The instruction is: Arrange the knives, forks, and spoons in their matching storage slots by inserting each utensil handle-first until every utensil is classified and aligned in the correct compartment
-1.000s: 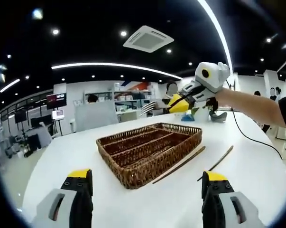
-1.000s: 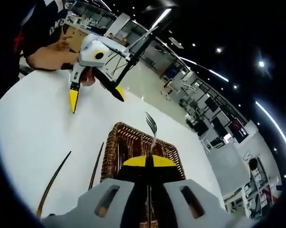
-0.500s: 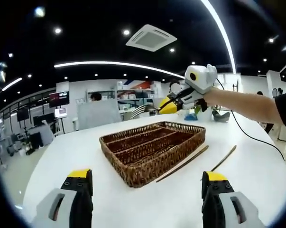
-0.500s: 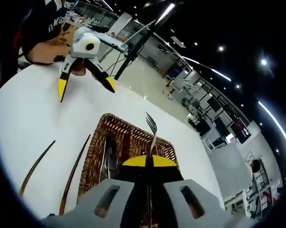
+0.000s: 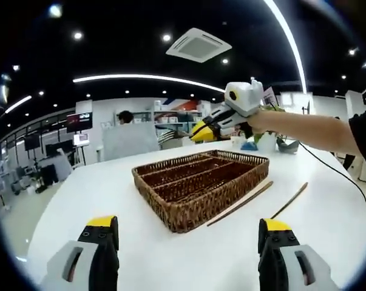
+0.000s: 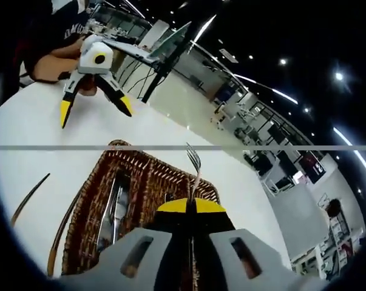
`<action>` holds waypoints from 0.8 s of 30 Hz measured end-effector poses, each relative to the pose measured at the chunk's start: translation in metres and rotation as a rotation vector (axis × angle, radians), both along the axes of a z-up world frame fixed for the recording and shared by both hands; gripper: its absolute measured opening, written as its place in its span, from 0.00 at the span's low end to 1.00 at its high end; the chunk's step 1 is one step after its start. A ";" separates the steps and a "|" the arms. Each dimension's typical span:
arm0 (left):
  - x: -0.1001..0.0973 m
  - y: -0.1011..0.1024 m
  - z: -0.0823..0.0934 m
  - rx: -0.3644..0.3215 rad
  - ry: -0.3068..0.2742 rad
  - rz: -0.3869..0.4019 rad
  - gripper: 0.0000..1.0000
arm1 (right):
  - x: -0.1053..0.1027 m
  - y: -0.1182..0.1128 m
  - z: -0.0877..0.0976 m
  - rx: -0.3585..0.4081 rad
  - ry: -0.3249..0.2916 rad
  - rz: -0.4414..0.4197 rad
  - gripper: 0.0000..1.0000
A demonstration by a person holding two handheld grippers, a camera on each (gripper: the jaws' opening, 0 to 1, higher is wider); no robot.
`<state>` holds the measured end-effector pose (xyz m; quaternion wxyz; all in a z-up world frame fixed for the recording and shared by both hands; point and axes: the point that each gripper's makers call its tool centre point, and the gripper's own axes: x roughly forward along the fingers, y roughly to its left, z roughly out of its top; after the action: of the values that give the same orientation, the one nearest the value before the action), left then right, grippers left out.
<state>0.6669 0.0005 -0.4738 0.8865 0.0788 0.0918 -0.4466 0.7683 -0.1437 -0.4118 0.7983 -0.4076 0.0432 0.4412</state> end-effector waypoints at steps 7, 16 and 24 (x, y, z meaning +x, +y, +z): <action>0.001 -0.003 -0.008 -0.002 0.025 -0.006 1.00 | 0.011 0.003 -0.010 -0.017 -0.003 0.009 0.00; 0.001 -0.005 -0.008 0.003 0.024 -0.010 1.00 | 0.014 -0.003 -0.033 -0.018 0.038 0.013 0.00; 0.001 -0.008 -0.010 0.010 0.027 -0.013 1.00 | 0.019 -0.005 -0.070 -0.030 0.144 0.010 0.00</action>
<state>0.6677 -0.0076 -0.4835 0.8820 0.0778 0.1054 -0.4527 0.7876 -0.1485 -0.4816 0.7847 -0.3868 0.1052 0.4729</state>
